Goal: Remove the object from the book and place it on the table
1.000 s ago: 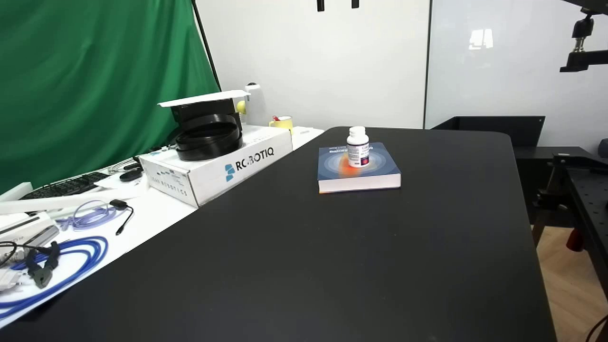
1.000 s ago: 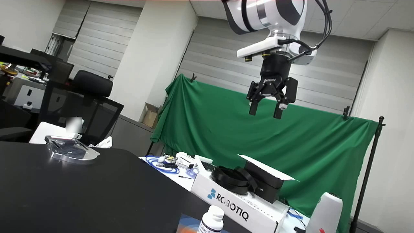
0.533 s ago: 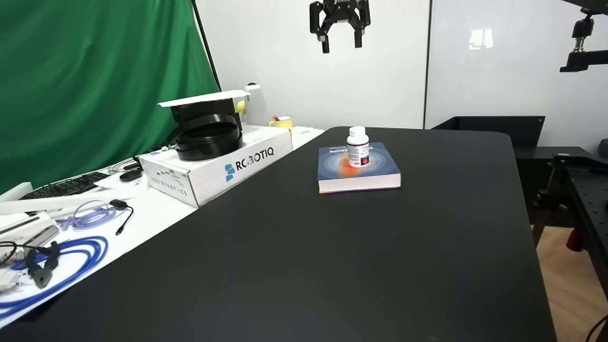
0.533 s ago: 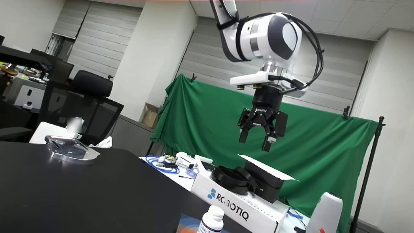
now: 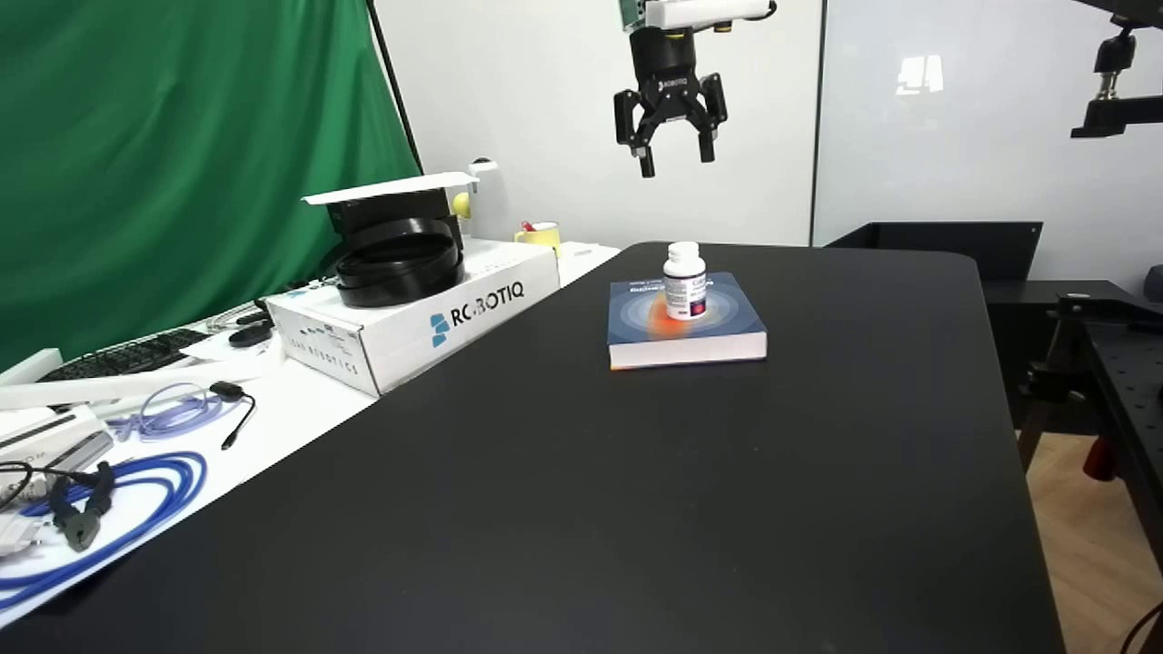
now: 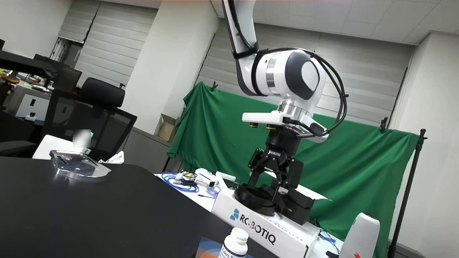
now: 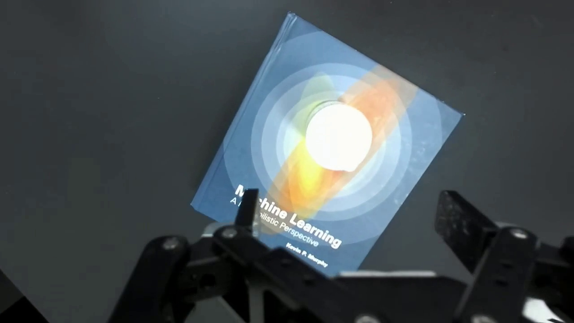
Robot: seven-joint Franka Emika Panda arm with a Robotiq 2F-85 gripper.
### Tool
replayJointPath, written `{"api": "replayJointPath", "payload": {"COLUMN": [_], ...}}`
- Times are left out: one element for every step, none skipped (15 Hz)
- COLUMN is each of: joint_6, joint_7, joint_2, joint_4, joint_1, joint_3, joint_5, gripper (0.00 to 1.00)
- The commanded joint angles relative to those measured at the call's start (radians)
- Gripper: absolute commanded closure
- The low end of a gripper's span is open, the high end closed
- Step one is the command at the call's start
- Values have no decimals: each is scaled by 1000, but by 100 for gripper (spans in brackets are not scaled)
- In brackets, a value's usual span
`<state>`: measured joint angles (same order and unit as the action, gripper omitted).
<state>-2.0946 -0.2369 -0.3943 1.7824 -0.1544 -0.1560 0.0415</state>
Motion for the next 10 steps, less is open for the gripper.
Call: {"api": "replayJointPath", "payload": {"joint_6": [-51,-69,-86,-104,-127,-148,-164,-180,-189,-201], "joint_7": [-46,-67,-84,-101,-117,-128,-136,-145,-150,-159], "joint_2": [12,14,16,21,26,31,33,36,38,41], "joint_4": [52,67,81,99,116,131,143,155,167,179], "joint_1": [6,9,12,16,19,22,25,28,30,34], "joint_3": [-13,-18,-24,-29,-33,-36,-38,-41,-40,-41], "joint_5": [8,5,0,-4,-8,-8,-9,-10,-8,-11], "gripper": [0,0,0,0,0,0,0,0,0,0]}}
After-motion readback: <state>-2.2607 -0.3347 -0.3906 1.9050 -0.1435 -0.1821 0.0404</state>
